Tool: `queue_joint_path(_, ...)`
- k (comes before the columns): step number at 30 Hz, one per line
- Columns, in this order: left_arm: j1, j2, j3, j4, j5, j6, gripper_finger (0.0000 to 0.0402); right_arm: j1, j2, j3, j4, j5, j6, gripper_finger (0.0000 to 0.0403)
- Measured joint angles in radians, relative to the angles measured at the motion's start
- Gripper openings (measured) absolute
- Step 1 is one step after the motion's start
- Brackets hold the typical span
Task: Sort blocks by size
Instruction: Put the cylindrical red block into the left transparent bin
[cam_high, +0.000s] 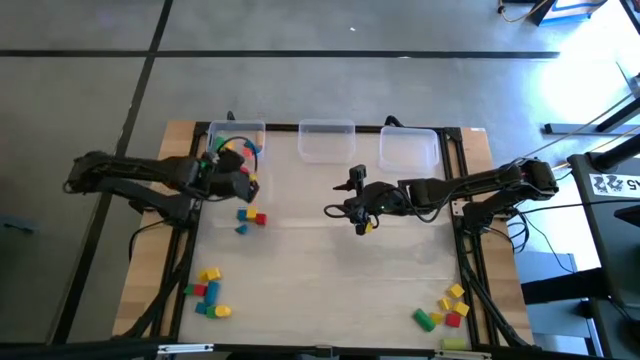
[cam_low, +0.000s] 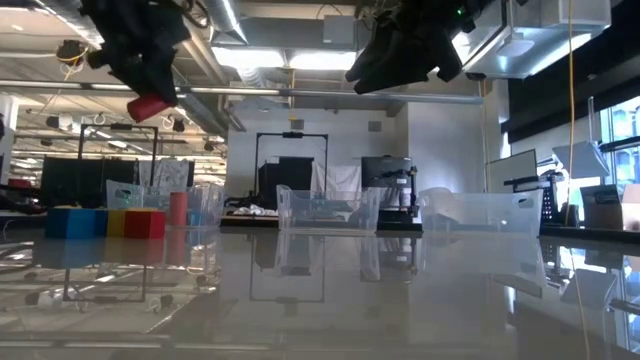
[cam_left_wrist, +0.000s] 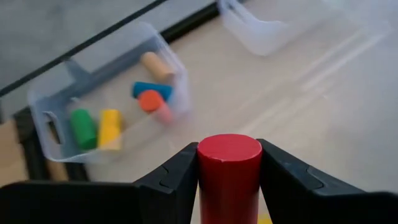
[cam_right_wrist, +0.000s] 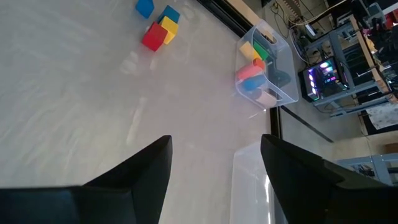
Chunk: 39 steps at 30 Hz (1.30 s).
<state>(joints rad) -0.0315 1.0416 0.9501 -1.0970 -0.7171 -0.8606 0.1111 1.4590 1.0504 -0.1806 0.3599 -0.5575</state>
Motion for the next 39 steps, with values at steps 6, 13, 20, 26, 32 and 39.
queue_joint_path(6, 0.132, 0.001, -0.027, 0.057, -0.057, 0.097, 0.0145, 0.000, 0.000, 0.000, 0.000, 0.016, 0.000, 0.0250)
queue_joint_path(13, 0.272, 0.001, -0.136, 0.262, -0.068, 0.251, 0.0145, 0.000, 0.000, 0.000, 0.000, 0.034, -0.001, 0.0250)
queue_joint_path(20, 0.399, 0.001, -0.276, 0.553, -0.066, 0.402, 0.0145, 0.000, 0.000, 0.000, 0.000, 0.039, -0.001, 0.0250)
queue_joint_path(26, 0.505, 0.001, -0.361, 0.755, -0.071, 0.493, 0.0145, 0.000, 0.000, 0.000, 0.000, 0.043, -0.001, 0.0250)
queue_joint_path(32, 0.593, 0.001, -0.388, 0.832, -0.071, 0.524, 0.0145, 0.000, 0.000, 0.000, 0.000, 0.044, -0.001, 0.0250)
queue_joint_path(39, 0.655, 0.001, -0.388, 0.848, -0.046, 0.560, 0.0156, 0.000, 0.000, 0.000, 0.000, 0.044, -0.001, 0.0250)
